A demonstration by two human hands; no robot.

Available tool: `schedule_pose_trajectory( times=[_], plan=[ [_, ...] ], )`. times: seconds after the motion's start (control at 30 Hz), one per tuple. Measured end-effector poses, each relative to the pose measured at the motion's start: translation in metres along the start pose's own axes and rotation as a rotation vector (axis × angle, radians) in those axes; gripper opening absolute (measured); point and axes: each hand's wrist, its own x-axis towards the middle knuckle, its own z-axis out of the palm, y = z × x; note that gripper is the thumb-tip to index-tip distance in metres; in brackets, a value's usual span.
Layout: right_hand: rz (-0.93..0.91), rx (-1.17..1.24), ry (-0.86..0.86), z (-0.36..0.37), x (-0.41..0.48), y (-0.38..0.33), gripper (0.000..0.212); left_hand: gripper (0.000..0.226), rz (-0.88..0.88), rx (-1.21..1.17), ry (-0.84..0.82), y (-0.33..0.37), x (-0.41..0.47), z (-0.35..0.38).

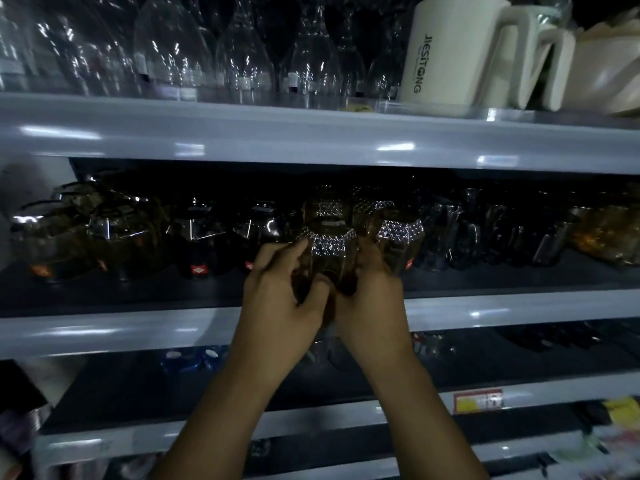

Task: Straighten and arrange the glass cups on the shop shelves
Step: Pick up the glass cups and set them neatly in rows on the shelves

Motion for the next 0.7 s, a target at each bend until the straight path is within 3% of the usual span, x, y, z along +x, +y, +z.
schedule_pose_trajectory(
  times=[0.17, 0.27, 0.37, 0.47, 0.7],
  plan=[
    [-0.117, -0.058, -0.017, -0.031, 0.009, 0.01, 0.049, 0.057, 0.03, 0.029, 0.054, -0.007, 0.002, 0.002],
    [-0.169, -0.164, 0.038, -0.063, 0.029, 0.021, 0.051, 0.068, 0.085, 0.111, -0.007, -0.01, 0.005, 0.0],
    [-0.143, -0.329, -0.014, -0.08, 0.049, 0.03, 0.052, 0.075, 0.088, 0.161, -0.072, -0.012, 0.016, 0.001],
    [-0.168, -0.424, -0.071, -0.084, 0.052, 0.033, 0.047, 0.073, 0.07, 0.187, -0.096, -0.012, 0.022, 0.003],
    [-0.266, -0.485, -0.001, -0.082, 0.051, 0.038, 0.042, 0.064, 0.103, 0.159, -0.057, -0.011, 0.022, 0.005]
  ],
)
